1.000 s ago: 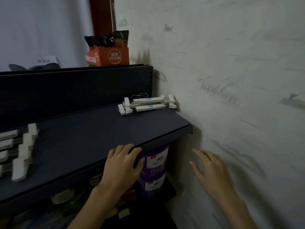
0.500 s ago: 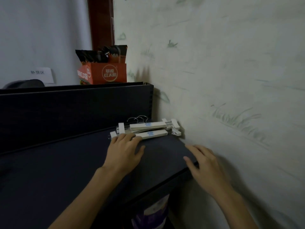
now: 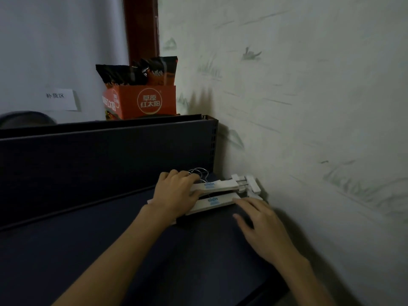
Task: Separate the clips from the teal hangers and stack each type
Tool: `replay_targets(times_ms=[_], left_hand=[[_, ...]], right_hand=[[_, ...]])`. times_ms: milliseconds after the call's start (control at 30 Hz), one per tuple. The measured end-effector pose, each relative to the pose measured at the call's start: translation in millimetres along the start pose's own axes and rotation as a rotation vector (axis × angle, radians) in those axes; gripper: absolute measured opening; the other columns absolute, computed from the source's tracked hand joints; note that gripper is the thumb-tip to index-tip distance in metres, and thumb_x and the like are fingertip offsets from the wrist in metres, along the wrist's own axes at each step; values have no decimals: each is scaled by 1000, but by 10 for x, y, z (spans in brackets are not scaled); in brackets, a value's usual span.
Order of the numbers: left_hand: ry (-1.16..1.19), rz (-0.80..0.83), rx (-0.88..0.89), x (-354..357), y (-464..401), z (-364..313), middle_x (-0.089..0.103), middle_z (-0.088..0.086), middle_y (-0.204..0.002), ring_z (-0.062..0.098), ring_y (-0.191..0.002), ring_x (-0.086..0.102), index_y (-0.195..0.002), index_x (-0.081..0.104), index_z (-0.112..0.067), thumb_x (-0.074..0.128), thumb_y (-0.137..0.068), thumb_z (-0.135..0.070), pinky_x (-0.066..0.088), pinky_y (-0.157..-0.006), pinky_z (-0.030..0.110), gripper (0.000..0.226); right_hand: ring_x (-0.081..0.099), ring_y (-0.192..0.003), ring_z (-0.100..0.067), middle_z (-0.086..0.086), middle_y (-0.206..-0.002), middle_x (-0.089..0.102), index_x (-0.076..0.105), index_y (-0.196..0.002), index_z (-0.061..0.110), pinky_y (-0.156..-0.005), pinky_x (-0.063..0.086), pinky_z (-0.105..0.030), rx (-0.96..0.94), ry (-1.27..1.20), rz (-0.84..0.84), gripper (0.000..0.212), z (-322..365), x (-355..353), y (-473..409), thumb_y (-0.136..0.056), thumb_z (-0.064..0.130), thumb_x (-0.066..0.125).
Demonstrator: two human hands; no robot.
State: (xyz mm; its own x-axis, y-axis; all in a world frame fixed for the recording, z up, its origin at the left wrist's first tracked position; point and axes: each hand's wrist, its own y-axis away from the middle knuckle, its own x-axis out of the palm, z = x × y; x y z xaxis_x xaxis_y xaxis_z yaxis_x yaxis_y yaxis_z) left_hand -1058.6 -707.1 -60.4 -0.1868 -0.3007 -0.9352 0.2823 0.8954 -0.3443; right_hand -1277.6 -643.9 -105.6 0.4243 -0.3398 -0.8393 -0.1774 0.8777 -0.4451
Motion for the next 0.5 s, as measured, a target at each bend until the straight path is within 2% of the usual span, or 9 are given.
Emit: replay_targets(times_ms=[167,367,500], left_hand=[[28,113,24,91,-196,-128,50,-4,-133,21,-121,43,-136,40,-33,45,-90,-52,31,-99,38,50],[130,129,13,143,-251,-229,53,2,-131,23,-120,47,-135,44,-27,50,-93,-39,38,-96,37,44],[201,92,0,119,-249,-255,57,2,-125,22,-111,54,-129,52,-24,51,-93,-28,45,-83,35,36]], right_hand=[[38,-125,-6,11,-135,45,46,-135,30,-103,34,-22,-67,-42,47,42,-18,87,-159,-94,36,50],[43,-119,-7,9,-129,50,52,-131,25,-99,33,-18,-159,-49,60,38,-61,139,-246,-93,30,55],[41,-120,-3,10,-130,50,52,-131,26,-100,34,-18,-170,-96,64,39,-72,161,-276,-92,31,55]])
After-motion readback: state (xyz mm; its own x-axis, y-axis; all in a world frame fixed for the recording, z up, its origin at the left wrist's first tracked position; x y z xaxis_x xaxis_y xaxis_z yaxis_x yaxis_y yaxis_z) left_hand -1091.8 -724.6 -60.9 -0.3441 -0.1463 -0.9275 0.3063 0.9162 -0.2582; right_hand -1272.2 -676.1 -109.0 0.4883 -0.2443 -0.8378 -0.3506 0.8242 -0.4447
